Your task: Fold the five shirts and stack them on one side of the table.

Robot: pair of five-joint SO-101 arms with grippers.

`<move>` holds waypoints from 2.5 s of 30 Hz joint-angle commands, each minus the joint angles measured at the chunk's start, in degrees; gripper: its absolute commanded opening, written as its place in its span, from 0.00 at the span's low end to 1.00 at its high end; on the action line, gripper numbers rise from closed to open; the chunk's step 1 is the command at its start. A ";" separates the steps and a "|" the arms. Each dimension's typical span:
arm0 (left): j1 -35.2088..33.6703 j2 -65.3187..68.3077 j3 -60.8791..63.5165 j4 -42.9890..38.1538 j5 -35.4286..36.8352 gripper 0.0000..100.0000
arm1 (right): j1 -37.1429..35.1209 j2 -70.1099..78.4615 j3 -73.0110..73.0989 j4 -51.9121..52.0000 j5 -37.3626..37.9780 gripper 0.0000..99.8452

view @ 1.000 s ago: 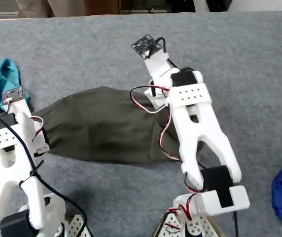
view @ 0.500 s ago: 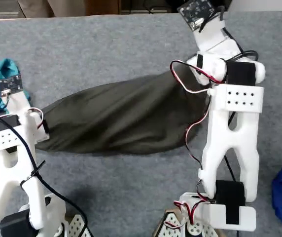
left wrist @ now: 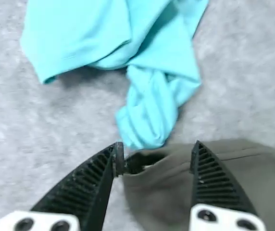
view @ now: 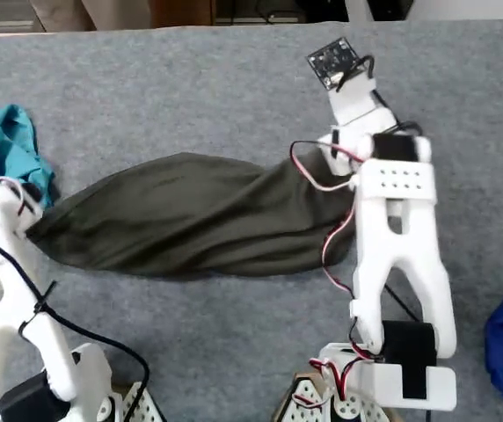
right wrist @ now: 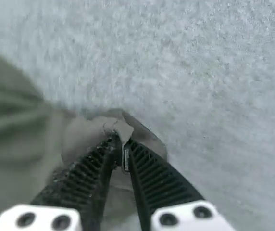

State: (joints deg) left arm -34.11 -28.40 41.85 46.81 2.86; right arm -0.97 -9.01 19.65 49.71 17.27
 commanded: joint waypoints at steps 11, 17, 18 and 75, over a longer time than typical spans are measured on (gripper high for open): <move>27.43 22.46 -10.64 -11.96 15.21 0.21 | -1.80 -3.12 15.60 -28.13 -8.70 0.00; 31.38 48.57 -39.12 -0.62 16.35 0.21 | -0.40 0.31 15.34 -30.42 -8.62 0.00; 32.35 52.44 -44.57 2.99 16.35 0.21 | 0.04 1.10 15.08 -30.68 -8.62 0.00; 29.98 11.12 -16.79 53.89 -14.15 0.02 | 1.19 5.58 10.24 -29.27 -8.53 0.00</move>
State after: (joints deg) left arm -3.87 -8.00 16.62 99.82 -9.80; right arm 1.23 -3.30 33.54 20.62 8.92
